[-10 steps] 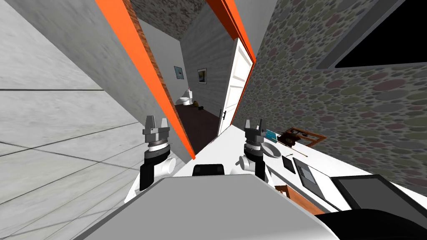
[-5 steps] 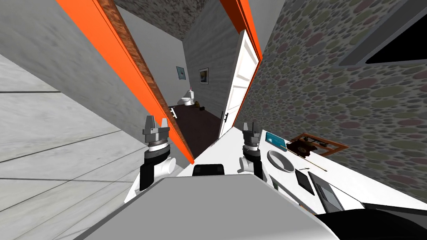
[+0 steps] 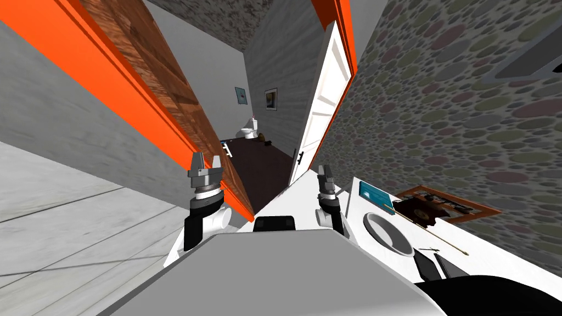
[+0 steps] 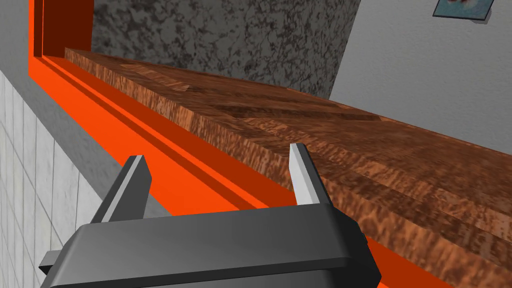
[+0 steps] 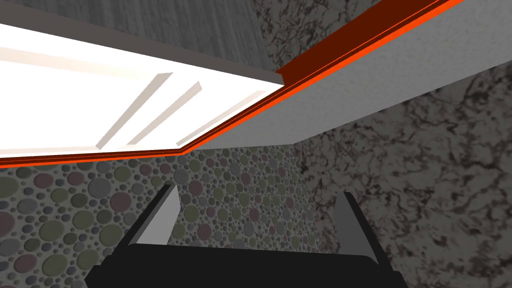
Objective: Push the door open
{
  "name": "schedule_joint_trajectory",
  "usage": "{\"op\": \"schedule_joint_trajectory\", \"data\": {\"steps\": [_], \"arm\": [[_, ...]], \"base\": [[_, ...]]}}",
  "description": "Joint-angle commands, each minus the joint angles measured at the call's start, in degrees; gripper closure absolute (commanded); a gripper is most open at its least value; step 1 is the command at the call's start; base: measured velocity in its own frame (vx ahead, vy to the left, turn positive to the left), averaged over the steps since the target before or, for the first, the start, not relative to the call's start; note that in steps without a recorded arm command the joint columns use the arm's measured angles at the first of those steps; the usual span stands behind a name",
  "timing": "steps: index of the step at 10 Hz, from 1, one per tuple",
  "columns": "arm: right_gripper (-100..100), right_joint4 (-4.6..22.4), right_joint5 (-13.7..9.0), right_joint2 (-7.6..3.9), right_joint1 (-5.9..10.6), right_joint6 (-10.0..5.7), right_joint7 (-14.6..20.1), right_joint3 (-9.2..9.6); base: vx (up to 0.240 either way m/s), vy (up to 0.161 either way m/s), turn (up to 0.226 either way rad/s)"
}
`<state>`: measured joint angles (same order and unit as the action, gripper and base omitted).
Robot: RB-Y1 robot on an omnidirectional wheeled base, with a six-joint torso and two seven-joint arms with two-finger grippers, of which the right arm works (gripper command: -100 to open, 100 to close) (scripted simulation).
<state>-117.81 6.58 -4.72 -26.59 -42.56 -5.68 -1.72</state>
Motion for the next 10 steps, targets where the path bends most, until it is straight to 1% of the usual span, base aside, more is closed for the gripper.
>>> {"op": "schedule_joint_trajectory", "data": {"steps": [1, 2, 3, 6, 7, 8, 9, 10], "arm": [[-100, 1.6, 0.6, -0.34, 0.05, -0.6, -1.5, -0.23], [-100, 3.2, 1.1, -0.64, 0.11, -1.14, -2.9, -0.47], [-100, 3.9, 1.4, -0.79, 0.14, -1.41, -3.6, -0.59], [-100, 8.7, 3.1, -1.67, 0.32, -3.06, -7.9, -1.32], [-100, 9.6, 3.4, -1.81, 0.35, -3.35, -8.6, -1.45], [-100, 11.2, 4.0, -2.07, 0.41, -3.93, -10.1, -1.71], [-100, 12.1, 4.3, -2.21, 0.44, -4.22, -10.8, -1.84], [-100, 13.7, 4.9, -2.47, 0.51, -4.79, -12.3, -2.09]], "base": [[0.121, -0.012, 0.068], [0.135, -0.012, 0.099], [0.137, -0.032, 0.063], [0.172, -0.032, 0.113], [0.155, -0.039, 0.061], [0.148, -0.062, 0.077], [0.154, -0.067, 0.084], [0.161, -0.05, 0.097]]}}
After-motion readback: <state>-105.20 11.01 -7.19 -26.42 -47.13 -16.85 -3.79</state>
